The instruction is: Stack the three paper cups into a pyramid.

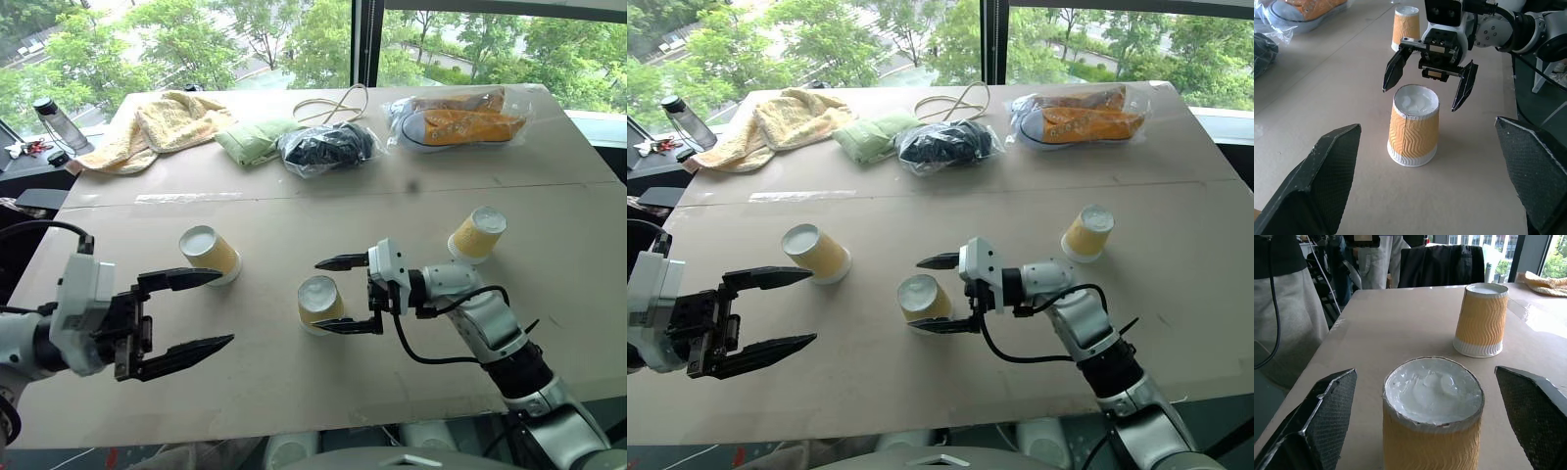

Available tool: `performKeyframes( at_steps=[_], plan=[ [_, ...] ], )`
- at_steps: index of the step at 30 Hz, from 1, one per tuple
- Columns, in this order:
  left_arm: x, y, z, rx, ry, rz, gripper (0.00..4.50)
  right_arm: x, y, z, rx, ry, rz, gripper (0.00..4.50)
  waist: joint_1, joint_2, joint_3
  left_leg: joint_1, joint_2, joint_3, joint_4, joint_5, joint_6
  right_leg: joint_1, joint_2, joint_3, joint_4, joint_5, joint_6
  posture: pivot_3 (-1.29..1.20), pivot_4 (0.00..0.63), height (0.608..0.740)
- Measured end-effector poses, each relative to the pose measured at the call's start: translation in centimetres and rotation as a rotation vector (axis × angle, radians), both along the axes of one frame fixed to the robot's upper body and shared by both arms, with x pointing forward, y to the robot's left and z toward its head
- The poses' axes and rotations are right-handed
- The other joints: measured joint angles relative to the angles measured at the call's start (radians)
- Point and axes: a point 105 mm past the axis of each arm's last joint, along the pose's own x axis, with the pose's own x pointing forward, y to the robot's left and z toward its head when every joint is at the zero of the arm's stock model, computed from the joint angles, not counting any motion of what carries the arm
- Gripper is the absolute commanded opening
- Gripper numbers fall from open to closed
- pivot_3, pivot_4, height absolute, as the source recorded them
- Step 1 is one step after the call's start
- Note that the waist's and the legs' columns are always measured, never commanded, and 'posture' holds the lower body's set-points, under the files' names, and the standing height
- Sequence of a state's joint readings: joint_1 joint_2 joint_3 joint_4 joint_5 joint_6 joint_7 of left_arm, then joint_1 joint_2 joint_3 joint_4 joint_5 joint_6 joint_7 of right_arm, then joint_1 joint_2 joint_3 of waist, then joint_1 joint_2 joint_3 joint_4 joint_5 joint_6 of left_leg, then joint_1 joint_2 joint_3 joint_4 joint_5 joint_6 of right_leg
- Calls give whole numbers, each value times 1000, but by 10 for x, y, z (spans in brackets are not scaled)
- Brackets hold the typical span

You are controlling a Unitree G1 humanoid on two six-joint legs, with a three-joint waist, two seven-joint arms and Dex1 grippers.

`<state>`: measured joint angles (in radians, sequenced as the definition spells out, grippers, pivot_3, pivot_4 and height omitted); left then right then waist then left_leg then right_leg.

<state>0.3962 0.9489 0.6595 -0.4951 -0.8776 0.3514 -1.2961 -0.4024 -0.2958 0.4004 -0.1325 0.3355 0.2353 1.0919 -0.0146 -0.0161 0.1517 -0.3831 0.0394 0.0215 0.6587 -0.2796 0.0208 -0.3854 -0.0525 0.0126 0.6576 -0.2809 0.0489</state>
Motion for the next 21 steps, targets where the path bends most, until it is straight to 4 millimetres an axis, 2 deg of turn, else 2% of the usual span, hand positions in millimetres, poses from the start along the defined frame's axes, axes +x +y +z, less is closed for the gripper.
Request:
performKeyframes(
  at_steps=[2, 4, 8, 16, 21],
  plan=[
    [0, 0, -1, -6, 8, 1, 4500, -2, 3, -2, -7, 10, 16, 4451, 0, 0, 0, 0, 0, 0, 0, 0, 0, 0, 0, 0, 0, 0, 0, 0, 150, 740],
    [0, -1, -1, -13, 6, 3, 4500, -2, 4, -5, -18, 22, 21, 3931, 0, 0, 0, 0, 0, 0, 0, 0, 0, 0, 0, 0, 0, 0, 0, 0, 150, 740],
    [0, -1, 0, -18, 7, 6, 4500, -1, 4, -8, -33, 31, 20, 2162, 0, 0, 0, 0, 0, 0, 0, 0, 0, 0, 0, 0, 0, 0, 0, 0, 150, 740],
    [3, -2, 2, -30, -7, 10, 4500, 4, 8, -6, -24, 21, 6, 2130, 0, 0, 0, 0, 0, 0, 0, 0, 0, 0, 0, 0, 0, 0, 0, 0, 150, 740],
    [6, -7, 2, -43, -17, -8, 4500, 38, -2, 9, -14, -2, -107, 2130, 0, 0, 0, 0, 0, 0, 0, 0, 0, 0, 0, 0, 1, 0, 0, 0, 150, 740]
  ],
)
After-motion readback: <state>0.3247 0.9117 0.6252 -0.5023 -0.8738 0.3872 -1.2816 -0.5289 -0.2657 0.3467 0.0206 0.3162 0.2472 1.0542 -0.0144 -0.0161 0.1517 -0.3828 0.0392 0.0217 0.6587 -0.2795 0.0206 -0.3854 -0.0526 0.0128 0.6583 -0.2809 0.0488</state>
